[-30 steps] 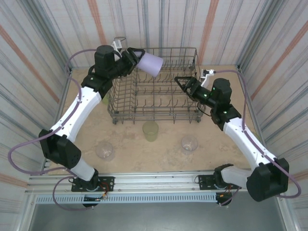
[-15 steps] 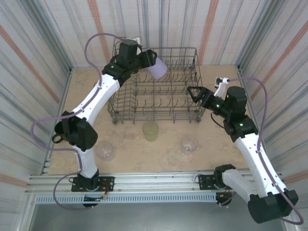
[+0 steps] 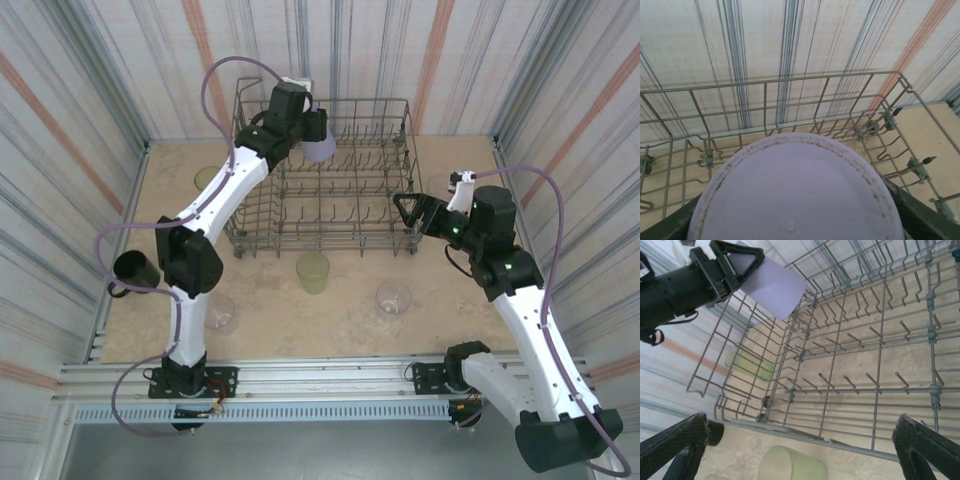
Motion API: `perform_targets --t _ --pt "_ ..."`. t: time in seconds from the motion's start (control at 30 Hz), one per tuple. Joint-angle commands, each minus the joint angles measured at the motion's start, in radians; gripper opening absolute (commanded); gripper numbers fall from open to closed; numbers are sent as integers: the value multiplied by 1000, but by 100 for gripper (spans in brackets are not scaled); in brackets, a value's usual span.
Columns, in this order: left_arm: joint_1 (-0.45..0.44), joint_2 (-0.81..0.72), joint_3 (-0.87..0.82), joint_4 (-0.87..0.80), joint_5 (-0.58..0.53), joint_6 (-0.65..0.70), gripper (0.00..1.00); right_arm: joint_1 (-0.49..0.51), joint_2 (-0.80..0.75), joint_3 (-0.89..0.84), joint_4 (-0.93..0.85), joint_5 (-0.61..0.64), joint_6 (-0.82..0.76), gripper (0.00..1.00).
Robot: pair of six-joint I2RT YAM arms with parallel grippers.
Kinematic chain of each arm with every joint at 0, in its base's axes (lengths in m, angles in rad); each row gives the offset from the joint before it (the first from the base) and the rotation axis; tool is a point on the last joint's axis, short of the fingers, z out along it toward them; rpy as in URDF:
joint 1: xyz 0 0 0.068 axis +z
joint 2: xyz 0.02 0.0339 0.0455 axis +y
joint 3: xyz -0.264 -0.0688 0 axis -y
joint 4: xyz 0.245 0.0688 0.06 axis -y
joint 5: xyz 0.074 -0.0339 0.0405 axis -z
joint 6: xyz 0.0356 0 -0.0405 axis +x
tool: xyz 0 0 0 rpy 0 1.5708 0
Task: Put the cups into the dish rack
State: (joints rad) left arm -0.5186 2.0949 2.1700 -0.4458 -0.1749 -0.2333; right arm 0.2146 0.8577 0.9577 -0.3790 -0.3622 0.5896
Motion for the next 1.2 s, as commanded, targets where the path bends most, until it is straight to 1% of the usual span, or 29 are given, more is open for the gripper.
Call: perform_targets --t 0.0,0.2,0.47,0.63,0.83,1.17 --pt "2 51 78 10 -49 72 0 -4 -25 1 -38 17 -33 99" --pt "2 115 132 13 -90 125 0 -4 -40 0 -68 27 -44 99" --pt "5 158 136 29 -111 166 0 -4 -64 -10 -102 48 -69 99" --pt "16 182 137 34 -114 161 0 -4 -79 -25 -108 50 -77 99" --pt "26 209 138 51 -85 141 0 -4 -94 -40 -116 65 -77 99" --pt "32 266 145 79 -80 154 0 -4 -107 -51 -118 70 -81 99"
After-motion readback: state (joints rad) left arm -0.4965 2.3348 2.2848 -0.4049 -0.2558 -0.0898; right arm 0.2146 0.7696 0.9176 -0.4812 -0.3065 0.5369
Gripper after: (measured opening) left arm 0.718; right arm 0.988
